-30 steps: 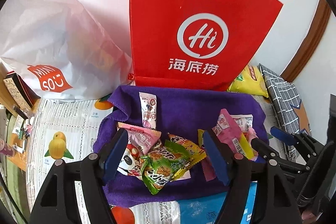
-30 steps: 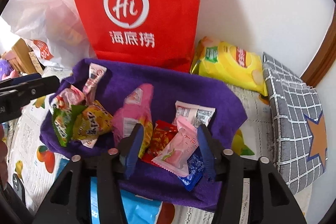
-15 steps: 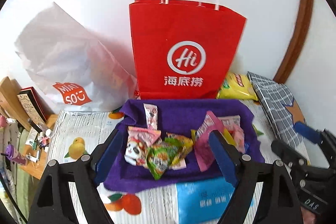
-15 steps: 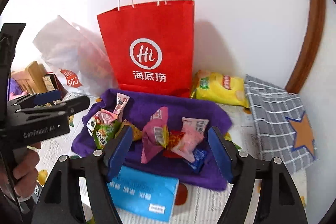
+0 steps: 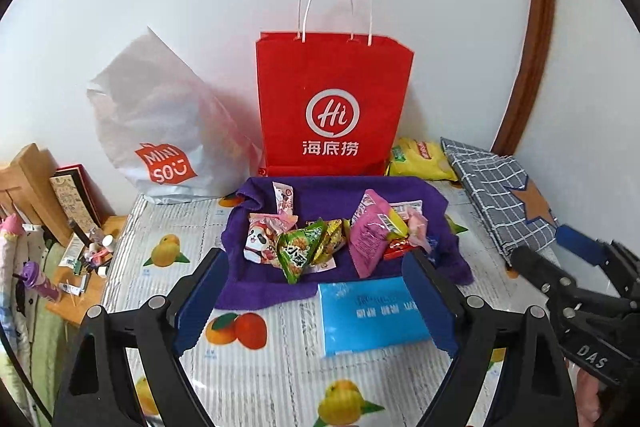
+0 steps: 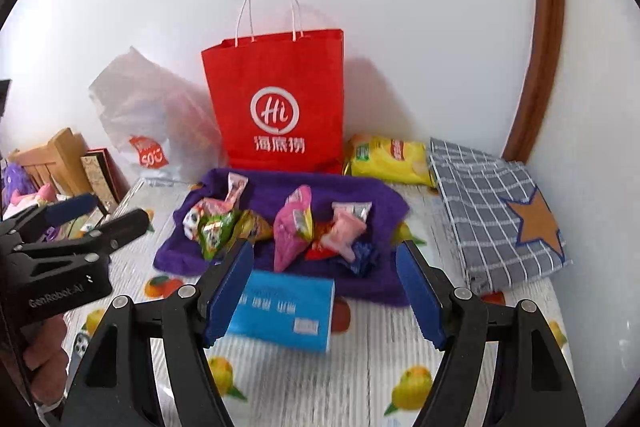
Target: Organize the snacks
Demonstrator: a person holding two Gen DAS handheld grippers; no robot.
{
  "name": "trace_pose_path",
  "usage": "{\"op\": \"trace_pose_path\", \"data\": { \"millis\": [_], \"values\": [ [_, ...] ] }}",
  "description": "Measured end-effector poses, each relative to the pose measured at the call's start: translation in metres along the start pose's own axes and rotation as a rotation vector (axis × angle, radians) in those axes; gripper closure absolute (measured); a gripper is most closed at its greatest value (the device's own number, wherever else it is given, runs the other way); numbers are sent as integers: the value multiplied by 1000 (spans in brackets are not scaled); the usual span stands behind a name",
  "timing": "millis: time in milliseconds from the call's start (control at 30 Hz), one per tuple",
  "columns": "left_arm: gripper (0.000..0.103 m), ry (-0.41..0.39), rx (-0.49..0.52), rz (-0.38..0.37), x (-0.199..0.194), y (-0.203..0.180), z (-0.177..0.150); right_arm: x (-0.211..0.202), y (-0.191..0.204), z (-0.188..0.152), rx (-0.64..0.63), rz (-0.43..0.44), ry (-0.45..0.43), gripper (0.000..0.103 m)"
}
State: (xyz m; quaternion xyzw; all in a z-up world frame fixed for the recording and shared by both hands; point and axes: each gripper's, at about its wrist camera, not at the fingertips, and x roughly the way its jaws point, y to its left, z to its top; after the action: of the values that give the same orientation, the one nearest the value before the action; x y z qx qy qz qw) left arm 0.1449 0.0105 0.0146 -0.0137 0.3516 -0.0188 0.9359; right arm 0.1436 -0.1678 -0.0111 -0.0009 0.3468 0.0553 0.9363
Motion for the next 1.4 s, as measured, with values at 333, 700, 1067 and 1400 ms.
{"op": "trace_pose_path", "data": {
  "millis": [333, 700, 1067, 1400],
  "values": [
    [7, -66, -9, 14, -57, -7, -41, -51, -3, -47, 29, -12, -29, 16],
    [1, -122, -21, -11, -92, -7, -58, -91, -3, -68, 38, -45, -104, 3],
    [1, -116, -17, 21, -92, -8, -62, -100, -8, -73, 44, -104, -116, 1],
    [1, -121, -2, 16, -92, -14, -61, -99, -14, -75, 74, -93, -106, 1]
  ]
}}
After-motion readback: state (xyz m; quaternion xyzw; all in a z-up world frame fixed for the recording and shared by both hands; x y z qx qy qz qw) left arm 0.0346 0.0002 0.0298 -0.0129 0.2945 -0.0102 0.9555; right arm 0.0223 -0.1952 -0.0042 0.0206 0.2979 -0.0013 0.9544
